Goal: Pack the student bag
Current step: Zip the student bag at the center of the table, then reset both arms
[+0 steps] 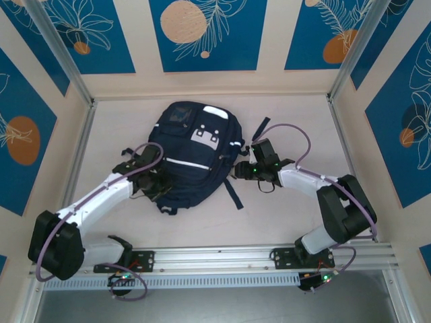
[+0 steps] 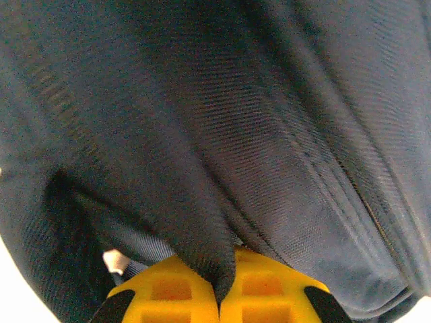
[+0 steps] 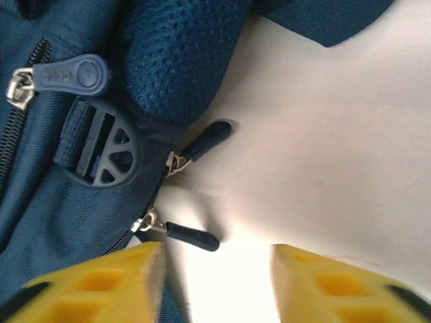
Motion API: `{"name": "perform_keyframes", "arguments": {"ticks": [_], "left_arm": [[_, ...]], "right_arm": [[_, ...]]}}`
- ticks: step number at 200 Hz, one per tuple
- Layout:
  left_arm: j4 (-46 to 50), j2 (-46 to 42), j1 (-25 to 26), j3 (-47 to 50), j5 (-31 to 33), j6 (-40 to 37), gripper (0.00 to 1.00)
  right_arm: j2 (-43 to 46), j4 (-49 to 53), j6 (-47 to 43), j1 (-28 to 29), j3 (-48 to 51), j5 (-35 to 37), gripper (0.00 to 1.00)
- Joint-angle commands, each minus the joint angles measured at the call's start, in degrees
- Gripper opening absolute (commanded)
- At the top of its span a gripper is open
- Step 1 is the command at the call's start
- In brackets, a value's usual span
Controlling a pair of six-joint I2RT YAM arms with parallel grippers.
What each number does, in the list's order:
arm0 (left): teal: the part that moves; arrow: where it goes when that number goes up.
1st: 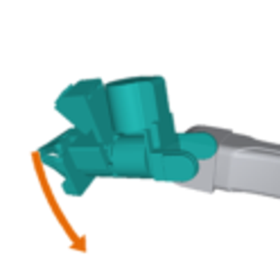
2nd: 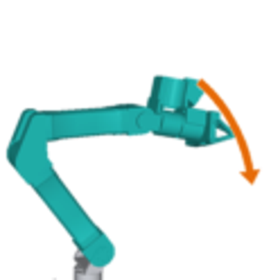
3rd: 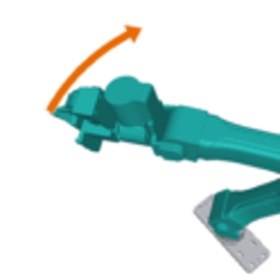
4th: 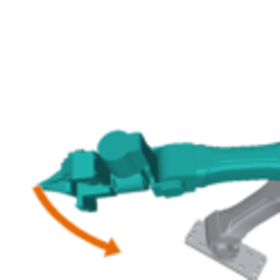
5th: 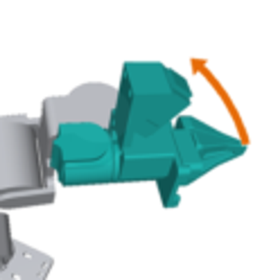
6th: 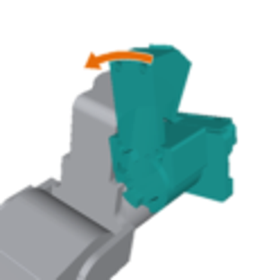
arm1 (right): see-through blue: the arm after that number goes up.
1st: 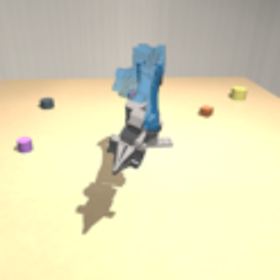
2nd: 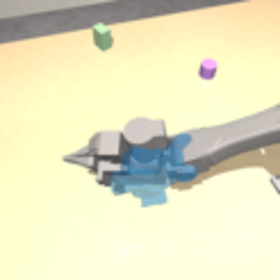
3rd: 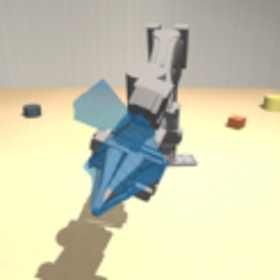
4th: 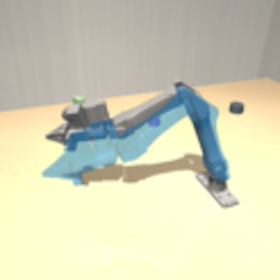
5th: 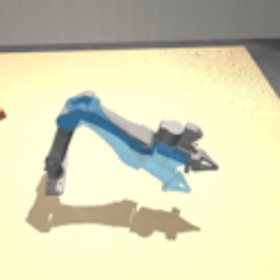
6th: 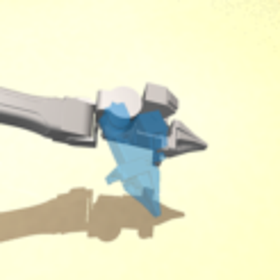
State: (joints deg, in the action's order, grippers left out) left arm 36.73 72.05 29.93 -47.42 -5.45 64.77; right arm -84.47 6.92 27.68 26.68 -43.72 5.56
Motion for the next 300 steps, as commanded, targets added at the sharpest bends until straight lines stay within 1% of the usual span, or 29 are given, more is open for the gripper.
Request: {"name": "perform_keyframes", "arguments": {"ticks": [1, 13, 21, 37, 42, 45, 48, 58, 65, 73, 93, 103, 113, 121, 133, 146, 163, 177, 187, 205, 212, 228, 240, 245, 250, 255, 260, 272, 300], "left_arm": [[-8.49, 3.95, 9.06, -4.46, -10.96, -11.6, 0.07], [-9.24, 6.1, 12.48, -6.79, -12.67, -16.23, 0.2], [-9.61, 6.56, 13.81, -7.52, -13.02, -18.8, 0.34], [-8.47, 5.15, 14.89, -8.13, -11.34, -24.46, 0.64], [-7.95, 4.02, 14.87, -7.81, -9.78, -25.82, 0.8], [-8.06, 3.14, 14.81, -7.56, -8.92, -26.88, 0.96], [-8.7, 2.18, 14.8, -7.1, -8.62, -28.12, 1.0], [-10.72, -0.92, 14.04, -5.99, -7.8, -31.17, 1.0], [-10.04, -3.04, 13.61, -6.18, -3.97, -32.33, 1.0], [-7.74, -5.41, 13.21, -7.08, 3.0, -33.79, 1.0], [-7.36, -11.71, 12.29, -6.62, 22.99, -39.81, 1.0], [-12.61, -14.76, 11.29, -3.01, 32.12, -44.98, 1.0], [-23.35, -17.47, 9.62, 3.04, 35.59, -54.23, 1.0], [-33.5, -19.32, 7.99, 9.1, 35.53, -61.58, 1.0], [-48.16, -20.59, 3.77, 18.23, 32.66, -67.45, 1.0], [-62.52, -19.41, -3.5, 25.78, 26.96, -69.6, 1.0], [-63.32, -13.09, -10.67, 25.41, 29.35, -69.1, 1.0], [-68.08, -7.6, -15.19, 26.75, 27.93, -68.37, 1.0], [-77.47, -2.96, -18.41, 29.48, 25.48, -66.16, 1.0], [-82.2, 5.03, -22.78, 28.49, 26.23, -63.64, 1.0], [-83.27, 6.85, -23.87, 28.04, 24.03, -63.51, 1.0], [-89.18, 12.7, -26.48, 28.43, 16.23, -63.14, 1.0], [-91.39, 17.35, -26.77, 26.42, 11.51, -65.12, 1.0], [-87.65, 16.73, -26.38, 25.21, 10.78, -66.06, 1.0], [-83.36, 15.3, -25.94, 24.54, 10.93, -66.42, 1.0], [-85.79, 16.17, -25.86, 25.01, 11.1, -66.58, 1.0], [-87.64, 16.73, -25.75, 25.29, 11.26, -66.72, 1.0], [-83.54, 15.4, -25.82, 24.09, 10.9, -66.53, 1.0], [-82.75, 15.32, -25.83, 23.84, 7.66, -67.84, 1.0]], "right_arm": [[8.74, 0.8, -1.58, 0.17, 2.09, 5.88, 0.63], [14.04, 1.38, -2.62, -0.5, 3.08, 7.86, 0.77], [17.35, 2.15, -3.24, -0.94, 3.4, 9.13, 1.0], [22.94, 4.19, -4.41, -2.24, 3.26, 10.12, 0.99], [24.59, 4.86, -4.68, -3.22, 3.05, 9.59, 0.99], [25.29, 5.27, -4.71, -3.74, 2.81, 9.11, 0.99], [25.99, 5.73, -4.66, -4.35, 2.73, 8.97, 0.99], [28.03, 6.31, -5.01, -5.41, 2.78, 9.18, 0.99], [29.43, 5.46, -6.24, -5.81, 3.4, 9.44, 0.99], [31.01, 1.98, -8.24, -6.14, 5.54, 10.68, 0.99], [36.29, -15.07, -18.45, -6.46, 16.08, 12.93, 0.99], [37.32, -19.72, -19.38, -7.17, 19.02, 16.85, 0.99], [36.21, -22.02, -21.16, -9.04, 20.16, 16.78, 0.99], [34.5, -24.69, -23.09, -10.48, 21.16, 16.34, 0.99], [31.33, -31.79, -25.57, -12.86, 23.77, 15.4, 0.99], [27.01, -43.77, -26.53, -17.28, 28.03, 8.04, 0.99], [20.24, -51.95, -22.25, -22.33, 29.57, 2.9, 0.99], [14.92, -55.73, -23.89, -24.43, 29.5, -0.16, 0.99], [9.36, -63.66, -23.31, -26.35, 30.88, -2.79, 0.99], [-2.32, -79.02, -18.65, -31.1, 34.1, -6.38, 0.99], [-7.54, -87.28, -17.22, -31.82, 34.69, -7.23, 0.99], [-1.1, -67.48, -20.73, -30.81, 28.92, -10.73, 0.99], [-3.86, -66.22, -21.96, -29.58, 25.66, -12.12, 0.99], [-3.69, -63.72, -22.82, -29.01, 24.51, -12.04, 0.99], [-2.81, -59.46, -23.62, -28.25, 23.07, -10.67, 0.99], [-2.73, -55.89, -24.12, -27.27, 21.42, -8.04, 0.99], [-3.33, -55.96, -23.55, -26.87, 20.85, -6.14, 0.99], [-3.28, -55.18, -21.67, -27.12, 20.58, -1.77, 0.99], [-3.05, -57.13, -23.08, -24.94, 21.67, 2.41, 0.99]]}}
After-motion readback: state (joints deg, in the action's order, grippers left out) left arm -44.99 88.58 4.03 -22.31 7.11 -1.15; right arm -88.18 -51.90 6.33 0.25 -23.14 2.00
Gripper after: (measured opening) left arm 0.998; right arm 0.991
